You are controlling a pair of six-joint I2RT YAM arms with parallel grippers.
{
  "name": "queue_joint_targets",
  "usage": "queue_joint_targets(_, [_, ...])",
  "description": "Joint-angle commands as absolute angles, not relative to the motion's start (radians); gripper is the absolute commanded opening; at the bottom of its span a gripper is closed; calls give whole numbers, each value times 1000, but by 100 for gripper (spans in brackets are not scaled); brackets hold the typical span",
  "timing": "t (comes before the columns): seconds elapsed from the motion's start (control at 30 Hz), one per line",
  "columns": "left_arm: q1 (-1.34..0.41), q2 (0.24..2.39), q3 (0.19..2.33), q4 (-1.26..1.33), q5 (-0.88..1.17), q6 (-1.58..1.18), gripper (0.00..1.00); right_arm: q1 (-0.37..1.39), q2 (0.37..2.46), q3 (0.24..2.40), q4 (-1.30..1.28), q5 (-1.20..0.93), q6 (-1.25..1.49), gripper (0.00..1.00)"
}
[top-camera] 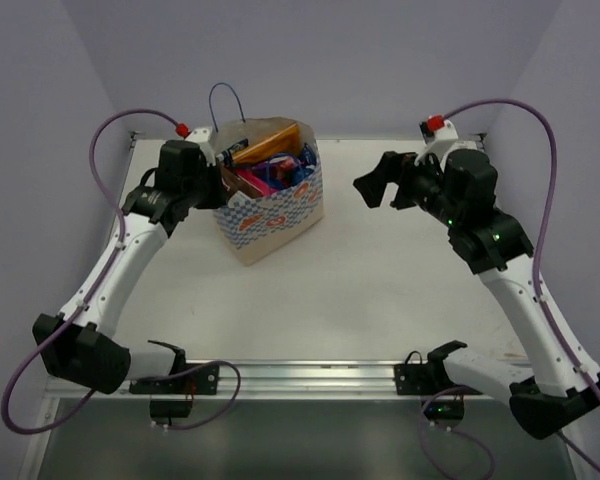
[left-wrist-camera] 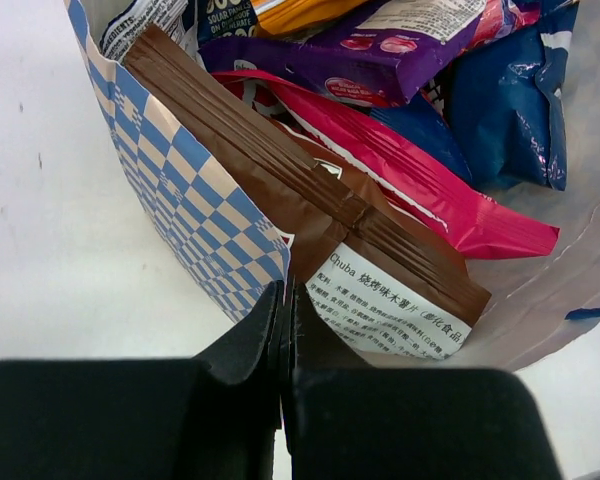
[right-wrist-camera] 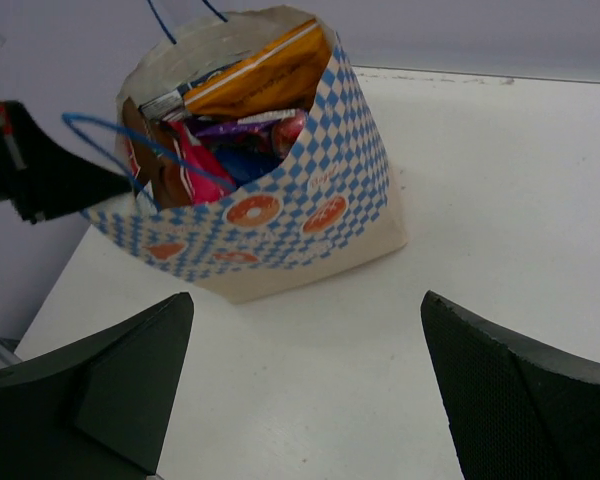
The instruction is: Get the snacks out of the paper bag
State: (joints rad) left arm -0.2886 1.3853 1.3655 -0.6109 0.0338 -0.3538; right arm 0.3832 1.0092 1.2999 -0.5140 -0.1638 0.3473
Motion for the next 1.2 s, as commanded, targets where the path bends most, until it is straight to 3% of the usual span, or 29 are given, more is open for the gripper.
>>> queue_joint_targets(0.0, [-296,1229,1284,-661,98,-305,0,464,1154,1419,-532,-22,347,99])
queue_joint_targets(0.23, [-295,997,1131,-759,104,-299,0,589,1454,1733,-652,83,367,99])
queue_joint_targets(0.37, [-296,950,1091,-785,103,-299,14,629,1595,1856,-716,95,380,98])
queue_joint_targets(0.4, [-296,939,1083,-785,86,-298,25,633,1624,1902,-729,97,383,97])
queue_joint_targets(0.47, [-296,933,1081,-785,66,-298,35,635,1696,1931,-744,103,388,93])
queue_joint_targets(0.57, [-296,931,1104,-785,43,-295,51,634,1762,1940,-738,124,388,80])
queue_joint_targets(0.77, [-295,928,1158,-784,20,-250,71,620,1842,1931,-741,164,388,63])
queue_joint_targets(0.87, [-296,927,1199,-793,5,-232,75,597,1873,1931,-735,166,385,50])
queue_joint_targets(0.9, [-295,925,1212,-793,5,-229,78,592,1878,1934,-733,172,382,39])
queue_joint_targets(1.0, [-295,927,1258,-785,-20,-213,80,584,1867,1940,-721,192,347,18])
queue_joint_targets(1.03, [-296,931,1267,-781,-17,-206,80,583,1849,1940,-719,210,339,5])
queue_joint_targets(1.07, [-296,936,1276,-767,-11,-196,81,580,1836,1937,-716,221,321,0])
queue_joint_targets(1.17, [-296,966,1331,-742,64,-172,81,580,1763,1893,-684,288,282,0])
